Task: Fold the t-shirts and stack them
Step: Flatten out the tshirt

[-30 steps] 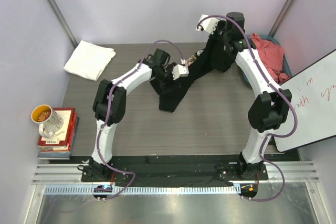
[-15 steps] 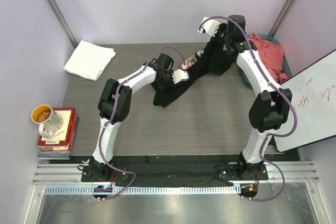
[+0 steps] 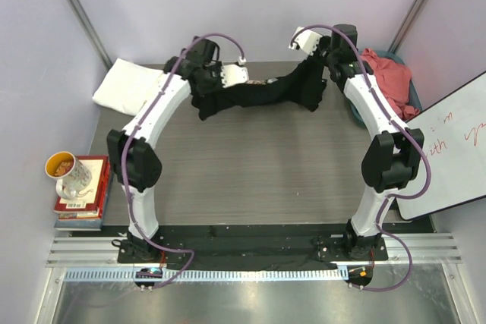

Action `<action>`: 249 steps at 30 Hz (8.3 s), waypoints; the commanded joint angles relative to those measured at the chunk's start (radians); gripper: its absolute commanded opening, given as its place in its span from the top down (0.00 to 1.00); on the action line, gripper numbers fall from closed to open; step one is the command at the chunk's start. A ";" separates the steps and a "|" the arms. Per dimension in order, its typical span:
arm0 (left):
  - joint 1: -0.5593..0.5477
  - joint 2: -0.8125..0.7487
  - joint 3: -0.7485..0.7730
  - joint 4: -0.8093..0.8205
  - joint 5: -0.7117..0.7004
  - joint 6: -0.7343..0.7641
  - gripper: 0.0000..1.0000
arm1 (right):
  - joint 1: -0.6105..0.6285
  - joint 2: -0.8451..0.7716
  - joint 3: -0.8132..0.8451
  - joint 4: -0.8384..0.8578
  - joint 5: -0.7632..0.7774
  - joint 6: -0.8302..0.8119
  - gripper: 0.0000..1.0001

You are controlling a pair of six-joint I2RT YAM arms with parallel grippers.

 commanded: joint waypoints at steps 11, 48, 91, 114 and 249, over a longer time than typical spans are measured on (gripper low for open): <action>0.106 -0.316 -0.119 -0.590 0.085 0.336 1.00 | -0.040 -0.264 -0.040 -0.022 -0.142 0.050 0.99; 0.104 -0.189 -0.347 -0.008 0.220 0.215 0.05 | 0.071 -0.005 -0.152 0.401 -0.106 0.233 0.99; -0.030 0.153 -0.446 0.053 0.143 -0.144 0.90 | 0.062 0.038 -0.106 0.396 -0.090 0.244 0.99; 0.088 -0.063 -0.065 0.596 -0.461 0.063 1.00 | 0.039 0.133 -0.006 0.744 0.255 0.051 0.99; 0.307 -0.956 -0.979 -0.221 -0.005 0.258 0.09 | -0.030 -0.905 -0.756 -0.487 -0.308 -0.035 0.49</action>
